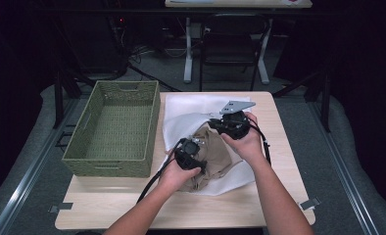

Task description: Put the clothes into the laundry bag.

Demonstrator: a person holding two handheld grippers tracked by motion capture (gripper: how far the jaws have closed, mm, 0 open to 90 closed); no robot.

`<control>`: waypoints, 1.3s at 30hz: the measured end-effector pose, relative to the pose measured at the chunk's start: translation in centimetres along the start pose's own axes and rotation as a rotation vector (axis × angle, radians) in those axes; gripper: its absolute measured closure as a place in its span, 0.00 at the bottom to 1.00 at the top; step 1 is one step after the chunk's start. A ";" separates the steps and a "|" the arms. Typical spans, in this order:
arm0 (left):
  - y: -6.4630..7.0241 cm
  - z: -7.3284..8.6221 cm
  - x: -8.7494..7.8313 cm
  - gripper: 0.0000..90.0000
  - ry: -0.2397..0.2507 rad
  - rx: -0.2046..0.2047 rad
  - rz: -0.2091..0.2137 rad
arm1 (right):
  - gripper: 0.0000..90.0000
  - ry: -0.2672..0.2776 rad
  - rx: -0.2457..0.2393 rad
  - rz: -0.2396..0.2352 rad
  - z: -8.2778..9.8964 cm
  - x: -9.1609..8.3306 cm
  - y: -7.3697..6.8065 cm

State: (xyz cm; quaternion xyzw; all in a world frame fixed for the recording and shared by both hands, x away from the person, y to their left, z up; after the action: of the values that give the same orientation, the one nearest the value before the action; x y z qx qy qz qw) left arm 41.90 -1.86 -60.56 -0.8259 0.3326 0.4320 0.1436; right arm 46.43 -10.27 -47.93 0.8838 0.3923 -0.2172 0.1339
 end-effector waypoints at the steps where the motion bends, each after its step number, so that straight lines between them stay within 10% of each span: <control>1: 0.0 0.0 0.0 0.40 0.008 0.000 -0.001 | 0.95 -0.003 0.000 -0.001 0.0 0.0 0.0; 39: 0.2 0.7 -6.4 0.59 0.145 0.067 0.020 | 0.95 -0.070 -0.001 -0.028 2.0 2.0 -0.6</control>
State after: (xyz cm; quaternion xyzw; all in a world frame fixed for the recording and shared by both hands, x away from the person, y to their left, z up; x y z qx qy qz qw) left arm 38.71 1.05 -55.80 -0.8463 0.3648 0.3612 0.1426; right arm 46.61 -9.45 -50.68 0.8700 0.3995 -0.2498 0.1449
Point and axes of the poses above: each handheld gripper's, and its own axes: x roughly forward along the jaws, z roughly out of its underside, y roughly to its right, the point moved 9 cm from there along x, roughly forward along the jaws, and after that the axes turned 2 degrees about y, right-handed, at the moved point
